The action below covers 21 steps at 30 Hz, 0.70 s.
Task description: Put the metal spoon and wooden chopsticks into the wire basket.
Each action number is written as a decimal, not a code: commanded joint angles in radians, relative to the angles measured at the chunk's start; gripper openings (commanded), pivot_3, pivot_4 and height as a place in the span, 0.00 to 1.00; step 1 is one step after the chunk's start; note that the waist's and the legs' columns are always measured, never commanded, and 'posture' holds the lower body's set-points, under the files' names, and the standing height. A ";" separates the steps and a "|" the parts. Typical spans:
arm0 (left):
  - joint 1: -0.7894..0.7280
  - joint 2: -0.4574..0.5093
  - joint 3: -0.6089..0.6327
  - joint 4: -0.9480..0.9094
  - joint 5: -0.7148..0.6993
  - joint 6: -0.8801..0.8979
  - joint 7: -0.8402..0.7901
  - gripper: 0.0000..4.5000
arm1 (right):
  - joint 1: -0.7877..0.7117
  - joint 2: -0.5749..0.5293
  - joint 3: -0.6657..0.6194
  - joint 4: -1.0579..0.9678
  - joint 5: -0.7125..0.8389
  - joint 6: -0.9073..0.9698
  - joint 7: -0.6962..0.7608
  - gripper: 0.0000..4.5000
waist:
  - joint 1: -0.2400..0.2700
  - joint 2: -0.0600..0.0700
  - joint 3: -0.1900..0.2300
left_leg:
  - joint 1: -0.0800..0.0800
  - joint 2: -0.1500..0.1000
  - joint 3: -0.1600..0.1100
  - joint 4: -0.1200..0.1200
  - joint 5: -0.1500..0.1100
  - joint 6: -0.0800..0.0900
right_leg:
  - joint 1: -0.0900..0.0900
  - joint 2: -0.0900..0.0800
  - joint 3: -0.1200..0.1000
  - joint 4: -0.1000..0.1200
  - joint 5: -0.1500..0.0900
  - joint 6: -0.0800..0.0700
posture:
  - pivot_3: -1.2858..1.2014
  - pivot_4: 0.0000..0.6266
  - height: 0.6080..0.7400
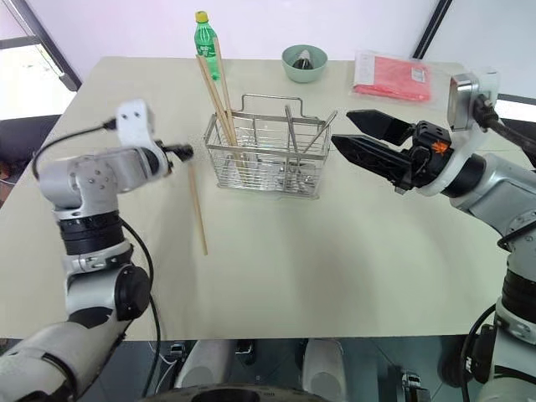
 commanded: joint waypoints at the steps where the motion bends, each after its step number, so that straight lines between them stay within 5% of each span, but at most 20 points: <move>1: 0.002 -0.034 0.025 -0.021 0.048 0.079 0.013 0.99 | 0.002 -0.008 -0.026 -0.035 0.017 -0.006 0.006 1.00 | 0.000 0.000 0.000 | 0.000 0.000 0.000 0.000 0.000 0.000 | 0.000 0.000 0.000 0.000 0.000 0.000 | 0.52 0.24 0.54; 7: 0.002 -0.084 0.025 0.057 0.096 0.090 -0.023 0.99 | 0.043 -0.009 -0.045 -0.069 0.031 -0.008 -0.006 1.00 | 0.002 0.001 -0.001 | 0.000 0.000 0.000 0.000 0.000 0.000 | 0.000 -0.001 0.000 0.000 0.000 0.000 | 0.52 0.24 0.54; 10: -0.014 -0.107 0.040 0.113 0.120 0.058 -0.029 0.81 | 0.052 -0.007 -0.052 -0.077 0.038 -0.010 -0.020 1.00 | 0.004 0.005 -0.004 | 0.001 0.000 0.000 0.000 0.000 0.000 | 0.001 -0.002 0.000 0.000 0.000 0.000 | 0.52 0.24 0.54; 17: -0.051 -0.119 0.058 0.158 0.165 0.001 -0.033 0.01 | 0.072 -0.027 -0.064 -0.089 0.037 -0.010 -0.013 1.00 | 0.024 0.007 -0.005 | 0.001 0.000 0.000 0.000 0.000 0.000 | 0.001 -0.003 0.000 -0.002 0.000 -0.001 | 0.52 0.24 0.54; 21: -0.056 -0.095 0.065 0.167 0.187 -0.049 -0.039 0.00 | 0.077 -0.037 -0.071 -0.087 0.037 -0.009 -0.005 1.00 | 0.027 0.007 -0.005 | 0.001 0.000 0.000 -0.001 0.000 0.000 | 0.001 -0.003 0.000 -0.003 0.001 -0.002 | 0.52 0.24 0.54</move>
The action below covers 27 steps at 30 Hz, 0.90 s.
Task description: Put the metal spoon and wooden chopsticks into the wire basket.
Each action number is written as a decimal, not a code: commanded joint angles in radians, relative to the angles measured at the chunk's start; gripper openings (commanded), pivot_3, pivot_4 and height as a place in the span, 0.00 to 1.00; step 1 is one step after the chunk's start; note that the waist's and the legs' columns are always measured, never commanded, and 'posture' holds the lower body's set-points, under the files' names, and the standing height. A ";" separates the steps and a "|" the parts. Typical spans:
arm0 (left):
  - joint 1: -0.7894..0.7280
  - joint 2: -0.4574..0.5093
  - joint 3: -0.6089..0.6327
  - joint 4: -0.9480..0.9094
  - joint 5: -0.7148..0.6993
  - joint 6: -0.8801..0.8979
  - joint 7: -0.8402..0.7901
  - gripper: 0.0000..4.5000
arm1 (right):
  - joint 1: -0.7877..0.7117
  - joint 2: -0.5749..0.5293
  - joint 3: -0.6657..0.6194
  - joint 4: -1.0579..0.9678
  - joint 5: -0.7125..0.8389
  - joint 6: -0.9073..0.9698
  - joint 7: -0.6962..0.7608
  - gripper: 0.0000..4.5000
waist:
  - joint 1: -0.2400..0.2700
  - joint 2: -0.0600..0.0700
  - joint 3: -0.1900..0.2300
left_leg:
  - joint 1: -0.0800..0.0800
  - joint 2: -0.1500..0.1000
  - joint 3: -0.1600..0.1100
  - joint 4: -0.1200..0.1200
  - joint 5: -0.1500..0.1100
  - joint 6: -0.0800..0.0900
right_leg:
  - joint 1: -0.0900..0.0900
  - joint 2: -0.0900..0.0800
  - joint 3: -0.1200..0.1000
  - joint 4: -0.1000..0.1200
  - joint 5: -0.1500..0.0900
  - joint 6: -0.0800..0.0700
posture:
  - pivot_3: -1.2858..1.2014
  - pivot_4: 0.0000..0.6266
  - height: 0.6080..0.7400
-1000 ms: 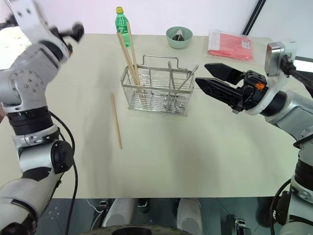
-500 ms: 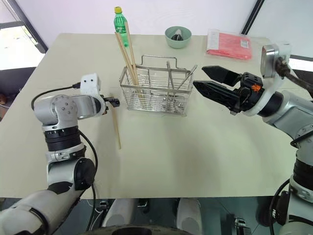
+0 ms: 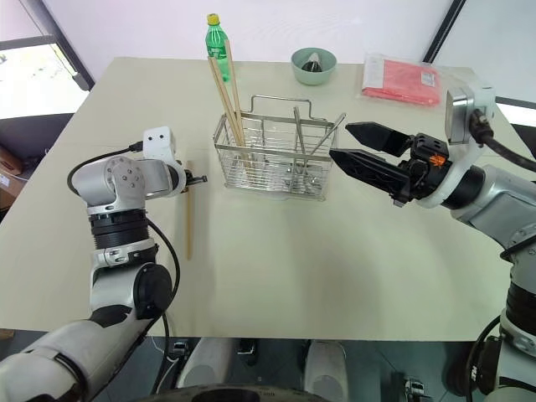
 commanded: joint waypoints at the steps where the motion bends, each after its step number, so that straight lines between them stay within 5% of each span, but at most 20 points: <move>1: -0.006 0.029 -0.011 0.028 0.022 -0.063 -0.019 0.00 | 0.001 -0.027 -0.048 -0.025 0.016 -0.012 0.016 1.00 | -0.002 0.000 0.000 | 0.000 0.000 0.000 0.000 0.000 0.000 | 0.000 0.000 0.000 0.000 0.000 -0.001 | 0.52 0.24 0.54; 7: -0.130 0.200 0.052 0.175 0.040 -0.628 -0.054 0.00 | -0.014 -0.050 -0.048 -0.001 0.007 -0.006 0.030 1.00 | -0.007 -0.002 0.001 | -0.003 0.002 0.001 -0.002 0.000 -0.001 | -0.003 0.002 0.001 -0.002 0.001 -0.001 | 0.52 0.24 0.54; 12: -0.342 0.198 0.258 0.303 -0.184 -0.981 -0.126 0.00 | -0.026 -0.062 -0.041 0.015 0.004 -0.004 0.034 1.00 | 0.000 -0.002 0.001 | -0.006 0.002 0.001 -0.002 0.000 0.000 | -0.003 0.001 -0.001 -0.007 0.002 -0.002 | 0.52 0.24 0.54; 20: -0.482 0.129 0.185 0.309 -0.356 -1.041 -0.298 0.00 | -0.022 -0.055 -0.045 -0.004 0.011 -0.006 0.015 1.00 | -0.005 -0.002 0.001 | -0.006 -0.002 0.004 0.000 -0.003 0.005 | 0.001 0.000 -0.001 -0.012 0.007 0.008 | 0.52 0.24 0.54; 27: -0.421 0.039 -0.031 0.258 -0.280 -1.059 -0.379 0.00 | 0.010 -0.044 -0.075 -0.042 0.035 -0.009 -0.037 1.00 | -0.005 -0.002 0.001 | -0.006 -0.001 0.005 0.001 -0.002 0.005 | 0.001 0.002 0.000 -0.011 0.007 0.008 | 0.52 0.24 0.54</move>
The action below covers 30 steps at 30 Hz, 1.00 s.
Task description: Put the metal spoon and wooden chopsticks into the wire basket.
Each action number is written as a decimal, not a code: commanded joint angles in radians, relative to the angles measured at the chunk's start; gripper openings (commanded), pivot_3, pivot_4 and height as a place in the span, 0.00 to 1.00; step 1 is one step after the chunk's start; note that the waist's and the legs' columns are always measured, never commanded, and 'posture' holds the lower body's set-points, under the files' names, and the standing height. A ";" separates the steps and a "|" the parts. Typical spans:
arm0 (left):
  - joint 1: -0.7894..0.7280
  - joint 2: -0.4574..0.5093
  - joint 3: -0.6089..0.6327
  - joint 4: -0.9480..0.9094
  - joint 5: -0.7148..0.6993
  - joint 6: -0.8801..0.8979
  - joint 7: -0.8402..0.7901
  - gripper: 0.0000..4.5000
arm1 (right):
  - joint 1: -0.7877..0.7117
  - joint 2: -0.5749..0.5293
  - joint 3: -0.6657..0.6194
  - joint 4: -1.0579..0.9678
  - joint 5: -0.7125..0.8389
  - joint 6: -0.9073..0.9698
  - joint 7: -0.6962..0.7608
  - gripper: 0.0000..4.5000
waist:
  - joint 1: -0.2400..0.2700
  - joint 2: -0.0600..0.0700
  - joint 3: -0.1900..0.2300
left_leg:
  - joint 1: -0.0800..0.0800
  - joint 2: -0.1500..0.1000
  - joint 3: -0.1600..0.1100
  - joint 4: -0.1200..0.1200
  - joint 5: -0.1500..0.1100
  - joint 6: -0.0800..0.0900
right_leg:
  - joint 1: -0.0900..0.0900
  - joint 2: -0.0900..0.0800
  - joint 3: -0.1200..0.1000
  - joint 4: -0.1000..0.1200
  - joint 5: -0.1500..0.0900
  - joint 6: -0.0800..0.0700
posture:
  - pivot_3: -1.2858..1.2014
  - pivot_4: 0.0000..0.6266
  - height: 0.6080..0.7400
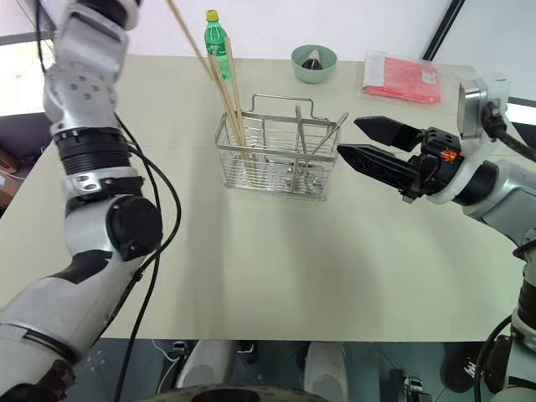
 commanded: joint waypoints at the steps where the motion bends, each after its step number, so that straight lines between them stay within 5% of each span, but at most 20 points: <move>1: 0.033 -0.010 -0.105 -0.055 0.051 -0.025 -0.050 0.00 | 0.015 -0.003 -0.058 -0.046 0.038 -0.010 -0.026 1.00 | 0.000 0.000 0.000 | 0.000 0.000 0.000 0.000 0.000 0.000 | 0.000 0.000 0.000 0.000 0.000 0.000 | 0.52 0.24 0.54; 8: 0.179 -0.043 -0.250 -0.139 0.115 -0.032 -0.104 0.00 | 0.048 0.000 -0.085 -0.067 0.058 -0.018 -0.071 1.00 | -0.001 0.000 0.000 | 0.001 0.002 0.000 0.000 0.000 0.000 | 0.000 0.001 0.000 0.000 0.001 -0.001 | 0.52 0.24 0.54; 9: 0.198 -0.048 -0.258 -0.153 0.116 -0.034 -0.107 0.19 | 0.051 0.001 -0.086 -0.069 0.061 -0.019 -0.076 1.00 | -0.001 0.000 0.000 | 0.001 0.002 0.000 0.000 0.000 0.000 | 0.000 0.001 0.000 0.000 0.001 -0.001 | 0.52 0.24 0.54; 16: 0.298 -0.104 -0.249 -0.248 0.097 -0.036 -0.060 0.95 | 0.052 0.002 -0.082 -0.060 0.062 -0.025 -0.086 1.00 | 0.001 0.000 0.000 | 0.001 0.002 0.000 0.001 0.000 0.001 | 0.000 0.001 0.001 0.000 0.001 -0.002 | 0.52 0.24 0.54; 20: 0.301 -0.086 -0.228 -0.296 0.077 0.004 -0.037 0.98 | 0.041 0.002 -0.071 -0.047 0.050 -0.029 -0.077 1.00 | -0.001 0.000 0.000 | 0.001 0.002 0.000 0.001 0.000 0.001 | 0.000 0.001 0.001 0.000 0.001 -0.002 | 0.52 0.24 0.54; 30: 0.215 0.308 -0.199 -0.293 0.038 0.260 -0.196 0.98 | -0.008 0.005 -0.020 0.020 -0.016 -0.051 -0.008 1.00 | -0.022 0.001 0.000 | 0.001 0.003 0.000 0.001 0.000 0.001 | 0.000 0.003 0.001 0.001 0.001 -0.002 | 0.52 0.24 0.54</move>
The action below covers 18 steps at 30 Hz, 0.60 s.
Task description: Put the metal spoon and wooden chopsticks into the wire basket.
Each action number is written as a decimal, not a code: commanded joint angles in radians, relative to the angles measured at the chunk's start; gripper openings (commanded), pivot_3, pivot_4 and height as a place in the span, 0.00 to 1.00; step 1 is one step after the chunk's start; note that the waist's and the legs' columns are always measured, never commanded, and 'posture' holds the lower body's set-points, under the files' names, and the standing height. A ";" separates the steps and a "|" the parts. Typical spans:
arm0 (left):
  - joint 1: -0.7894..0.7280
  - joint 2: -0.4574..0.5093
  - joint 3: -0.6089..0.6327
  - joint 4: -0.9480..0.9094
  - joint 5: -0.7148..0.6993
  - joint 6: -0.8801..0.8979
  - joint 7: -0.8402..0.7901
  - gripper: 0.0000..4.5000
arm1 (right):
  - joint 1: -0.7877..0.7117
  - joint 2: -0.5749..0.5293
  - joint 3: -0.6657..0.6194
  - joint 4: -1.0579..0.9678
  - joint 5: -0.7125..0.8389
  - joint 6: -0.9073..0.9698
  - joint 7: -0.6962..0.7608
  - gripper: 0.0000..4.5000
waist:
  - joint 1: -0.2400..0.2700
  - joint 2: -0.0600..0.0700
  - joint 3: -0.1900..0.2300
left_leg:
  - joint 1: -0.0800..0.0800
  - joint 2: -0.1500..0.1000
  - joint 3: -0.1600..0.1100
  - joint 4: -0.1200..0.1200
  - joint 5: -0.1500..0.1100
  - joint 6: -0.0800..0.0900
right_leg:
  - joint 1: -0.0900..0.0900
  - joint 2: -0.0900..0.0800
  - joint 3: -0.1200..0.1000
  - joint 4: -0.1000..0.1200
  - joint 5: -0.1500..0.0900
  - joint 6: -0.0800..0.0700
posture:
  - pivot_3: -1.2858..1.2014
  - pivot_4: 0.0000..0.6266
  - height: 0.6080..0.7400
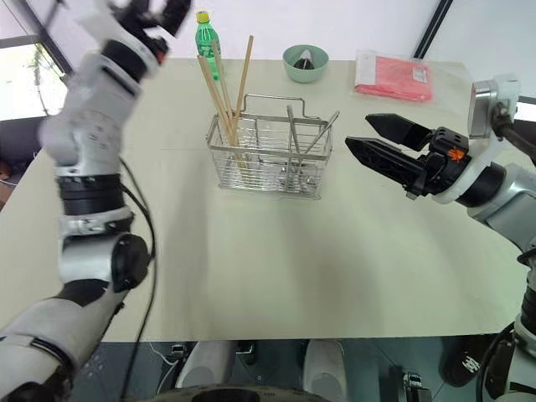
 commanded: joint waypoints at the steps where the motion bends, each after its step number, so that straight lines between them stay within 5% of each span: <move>1: -0.013 0.108 -0.039 -0.034 -0.013 0.110 -0.109 0.98 | -0.029 0.000 0.004 0.010 -0.024 -0.029 0.037 1.00 | 0.000 0.000 0.000 | 0.000 0.000 0.000 0.000 0.000 0.000 | 0.000 0.000 0.000 0.000 0.000 0.000 | 0.52 0.24 0.54; 11: 0.332 0.608 -0.180 -0.164 -0.027 0.192 -0.729 0.98 | 0.063 -0.111 0.056 0.100 -0.285 -0.128 0.284 1.00 | -0.007 0.002 0.000 | 0.000 0.003 0.004 -0.004 0.003 -0.006 | -0.005 0.001 0.001 0.000 -0.002 -0.004 | 0.52 0.24 0.54; 18: 0.433 0.670 -0.147 -0.212 -0.031 0.180 -0.807 0.98 | 0.117 -0.099 0.057 0.136 -0.378 -0.166 0.350 1.00 | 0.000 0.003 0.000 | -0.001 0.004 0.006 -0.007 0.000 -0.002 | -0.006 0.001 0.005 -0.001 0.000 -0.009 | 0.52 0.24 0.54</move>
